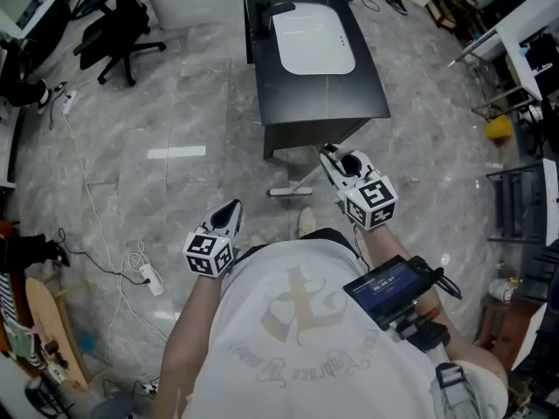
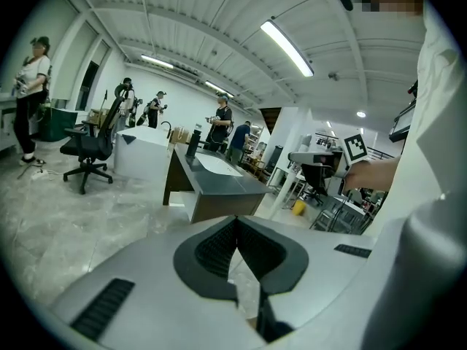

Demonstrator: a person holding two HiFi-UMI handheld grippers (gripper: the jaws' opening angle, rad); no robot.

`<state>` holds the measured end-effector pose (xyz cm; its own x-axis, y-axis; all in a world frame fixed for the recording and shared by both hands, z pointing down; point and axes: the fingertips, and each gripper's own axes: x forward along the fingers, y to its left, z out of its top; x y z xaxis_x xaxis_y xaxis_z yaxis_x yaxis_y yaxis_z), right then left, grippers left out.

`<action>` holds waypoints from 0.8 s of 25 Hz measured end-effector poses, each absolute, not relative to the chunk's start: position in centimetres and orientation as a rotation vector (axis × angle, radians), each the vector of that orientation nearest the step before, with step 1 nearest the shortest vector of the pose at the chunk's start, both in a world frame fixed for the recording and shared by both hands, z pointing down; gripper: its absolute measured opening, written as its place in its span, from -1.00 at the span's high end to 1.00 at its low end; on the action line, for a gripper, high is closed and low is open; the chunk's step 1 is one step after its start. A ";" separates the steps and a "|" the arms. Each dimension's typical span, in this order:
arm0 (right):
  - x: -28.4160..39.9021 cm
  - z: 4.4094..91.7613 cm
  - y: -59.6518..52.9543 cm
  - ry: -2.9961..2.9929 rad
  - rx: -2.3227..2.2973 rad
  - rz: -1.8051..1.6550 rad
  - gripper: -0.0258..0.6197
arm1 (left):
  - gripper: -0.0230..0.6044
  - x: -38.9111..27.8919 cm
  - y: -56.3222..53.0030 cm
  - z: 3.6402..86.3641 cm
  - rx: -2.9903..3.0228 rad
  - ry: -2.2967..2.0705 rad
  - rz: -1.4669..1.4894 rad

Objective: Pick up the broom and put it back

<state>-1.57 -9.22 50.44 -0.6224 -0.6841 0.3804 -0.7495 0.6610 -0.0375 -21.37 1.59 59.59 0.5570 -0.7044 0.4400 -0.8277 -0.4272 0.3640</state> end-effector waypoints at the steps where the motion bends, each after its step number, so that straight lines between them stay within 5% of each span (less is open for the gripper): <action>1: -1.8 50.2 -9.1 -2.551 1.129 0.274 0.61 | 0.89 -21.4 1.5 59.5 2.250 -1.225 0.299; 20: -4.2 46.2 -9.0 -2.618 1.057 0.243 0.61 | 0.89 -22.2 0.3 59.0 2.253 -1.269 0.303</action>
<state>-4.20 -9.04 46.20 -0.6812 -0.6472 0.3421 -0.6991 0.7138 -0.0418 -22.23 0.30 58.97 0.5333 -0.7243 0.4370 -0.8436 -0.4169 0.3384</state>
